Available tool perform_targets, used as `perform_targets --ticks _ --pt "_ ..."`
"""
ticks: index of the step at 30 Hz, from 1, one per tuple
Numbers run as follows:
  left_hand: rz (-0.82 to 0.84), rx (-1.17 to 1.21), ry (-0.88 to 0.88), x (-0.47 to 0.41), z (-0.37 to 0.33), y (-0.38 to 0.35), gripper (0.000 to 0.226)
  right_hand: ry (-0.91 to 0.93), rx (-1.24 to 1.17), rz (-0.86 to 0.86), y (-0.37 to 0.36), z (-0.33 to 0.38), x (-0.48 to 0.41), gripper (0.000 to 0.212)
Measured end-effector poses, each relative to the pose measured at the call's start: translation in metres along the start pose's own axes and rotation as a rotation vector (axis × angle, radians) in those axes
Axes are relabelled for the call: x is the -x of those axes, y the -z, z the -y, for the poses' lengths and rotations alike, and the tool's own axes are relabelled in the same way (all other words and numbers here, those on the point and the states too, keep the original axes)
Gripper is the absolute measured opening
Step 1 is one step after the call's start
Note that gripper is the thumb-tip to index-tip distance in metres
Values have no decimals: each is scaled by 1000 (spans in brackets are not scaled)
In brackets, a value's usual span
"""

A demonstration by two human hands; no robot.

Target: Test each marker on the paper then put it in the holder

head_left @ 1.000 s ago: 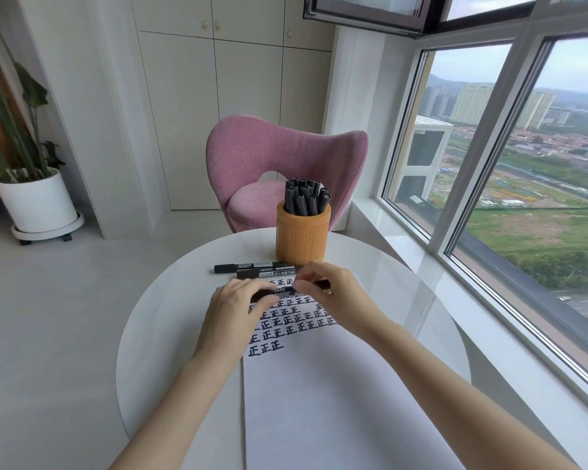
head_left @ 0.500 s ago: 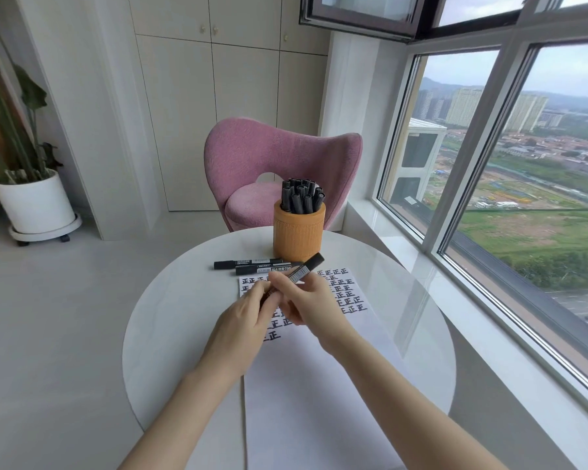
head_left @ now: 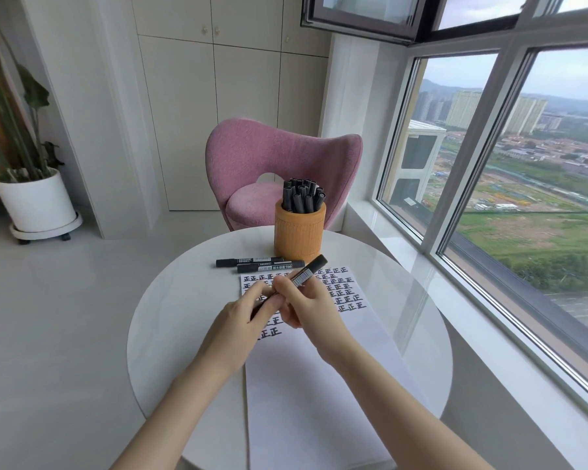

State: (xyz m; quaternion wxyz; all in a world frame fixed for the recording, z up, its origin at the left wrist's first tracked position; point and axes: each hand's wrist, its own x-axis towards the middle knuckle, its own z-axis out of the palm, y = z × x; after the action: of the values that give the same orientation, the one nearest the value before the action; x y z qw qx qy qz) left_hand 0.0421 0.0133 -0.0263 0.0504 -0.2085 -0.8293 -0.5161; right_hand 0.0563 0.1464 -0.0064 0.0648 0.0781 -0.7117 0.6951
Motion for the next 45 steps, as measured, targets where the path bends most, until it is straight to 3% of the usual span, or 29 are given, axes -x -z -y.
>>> perform_targets --ticks 4,7,9,11,15,25,45 --pt "1 108 26 0 6 5 37 -39 -101 -159 4 0 -1 18" --pt "-59 197 55 0 18 11 29 -93 -145 -276 17 1 0 16" --pt "-85 231 62 0 24 12 13 -166 -150 -279 23 -1 3 15" --pt "-91 183 51 1 31 11 18 -199 -74 -266 25 -8 6 18" --pt "-176 196 72 4 39 7 16 -155 184 -285 19 -19 9 51" --pt "-174 142 62 4 39 3 10 -46 341 -404 11 -30 7 35" --pt "-179 80 88 5 39 1 9 -25 398 -381 8 -33 6 39"
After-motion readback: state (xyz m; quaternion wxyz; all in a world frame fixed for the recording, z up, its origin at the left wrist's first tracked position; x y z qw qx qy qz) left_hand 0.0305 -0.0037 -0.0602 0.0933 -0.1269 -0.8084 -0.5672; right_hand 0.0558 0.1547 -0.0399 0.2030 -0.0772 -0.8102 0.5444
